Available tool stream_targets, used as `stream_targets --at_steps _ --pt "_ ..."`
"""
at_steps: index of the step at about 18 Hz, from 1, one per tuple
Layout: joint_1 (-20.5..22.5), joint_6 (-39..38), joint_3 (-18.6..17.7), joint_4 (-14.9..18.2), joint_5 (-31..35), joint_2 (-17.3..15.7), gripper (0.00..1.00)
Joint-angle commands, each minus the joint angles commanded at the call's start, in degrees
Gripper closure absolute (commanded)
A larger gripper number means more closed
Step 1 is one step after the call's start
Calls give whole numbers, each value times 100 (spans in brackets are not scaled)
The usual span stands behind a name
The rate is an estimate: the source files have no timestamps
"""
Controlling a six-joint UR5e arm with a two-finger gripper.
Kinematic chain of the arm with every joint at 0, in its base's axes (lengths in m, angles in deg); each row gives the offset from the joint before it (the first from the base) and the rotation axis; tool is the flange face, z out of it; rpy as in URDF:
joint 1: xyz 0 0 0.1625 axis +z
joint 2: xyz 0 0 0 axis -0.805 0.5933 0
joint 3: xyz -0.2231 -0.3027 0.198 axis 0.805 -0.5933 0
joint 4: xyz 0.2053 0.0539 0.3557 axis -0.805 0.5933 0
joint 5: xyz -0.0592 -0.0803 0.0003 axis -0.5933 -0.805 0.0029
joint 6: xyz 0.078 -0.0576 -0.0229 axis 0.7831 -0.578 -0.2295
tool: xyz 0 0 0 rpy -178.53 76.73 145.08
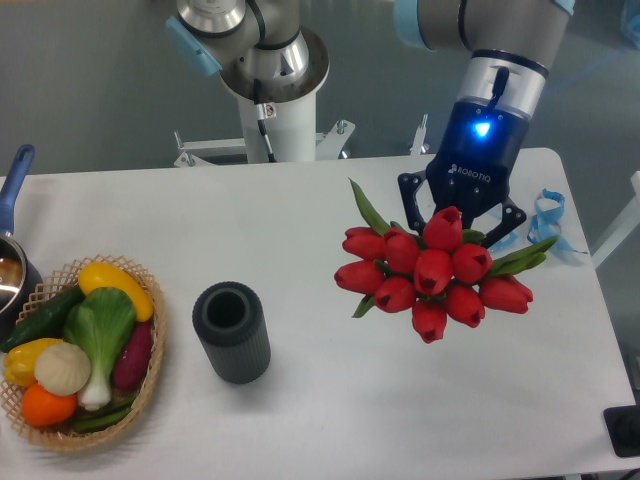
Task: Insert the flowers into the vase
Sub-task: 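Lift the held red tulip bunch up from beside the blue ribbon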
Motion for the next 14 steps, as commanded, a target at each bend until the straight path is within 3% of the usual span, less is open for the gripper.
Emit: stream_targets --at_steps 10,14 --pt "-140 17 -27 -9 -9 70 94" --pt "-465 26 -61 -457 -552 237 94"
